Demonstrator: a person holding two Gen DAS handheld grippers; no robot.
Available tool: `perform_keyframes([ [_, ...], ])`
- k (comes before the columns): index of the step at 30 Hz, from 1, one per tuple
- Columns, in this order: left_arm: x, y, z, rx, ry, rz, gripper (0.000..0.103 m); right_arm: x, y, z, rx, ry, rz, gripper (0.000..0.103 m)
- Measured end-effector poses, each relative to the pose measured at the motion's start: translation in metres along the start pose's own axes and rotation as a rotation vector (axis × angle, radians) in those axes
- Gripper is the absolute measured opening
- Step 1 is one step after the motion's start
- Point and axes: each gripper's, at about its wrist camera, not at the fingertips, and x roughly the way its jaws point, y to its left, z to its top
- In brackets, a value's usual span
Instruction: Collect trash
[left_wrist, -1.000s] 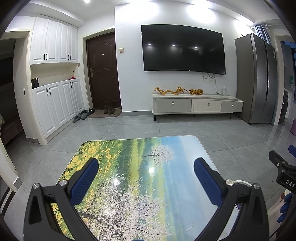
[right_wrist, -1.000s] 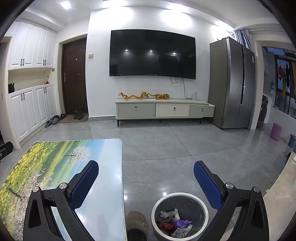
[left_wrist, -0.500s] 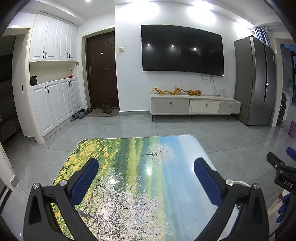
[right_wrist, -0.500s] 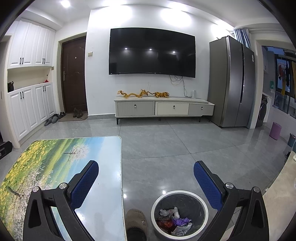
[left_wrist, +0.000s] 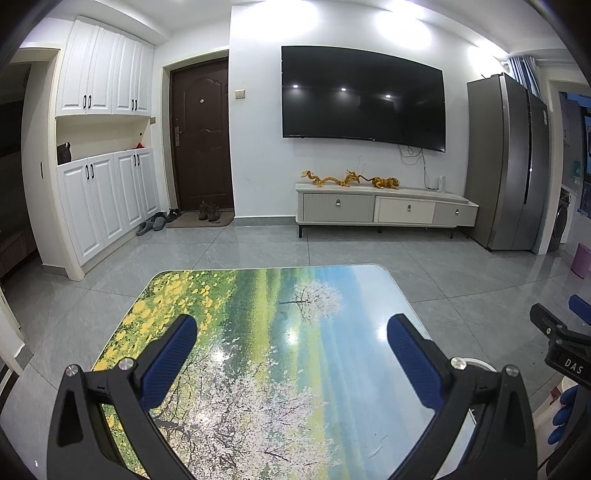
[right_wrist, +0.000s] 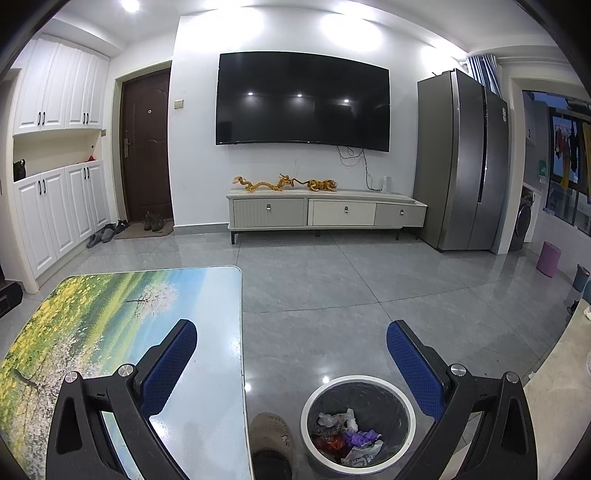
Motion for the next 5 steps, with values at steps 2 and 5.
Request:
perform_keyframes([
  [2,0.0008,0.0008,0.0011,-0.002,0.006,0.0,0.103,-0.0005,-0.0002,-0.0002,0.001,0.0,-0.002,0.103],
  [5,0.0019,0.0001,0.001,-0.003,0.012,0.003,0.103,-0.0018,-0.0005,-0.0003,0.002,-0.002,-0.006,0.103],
])
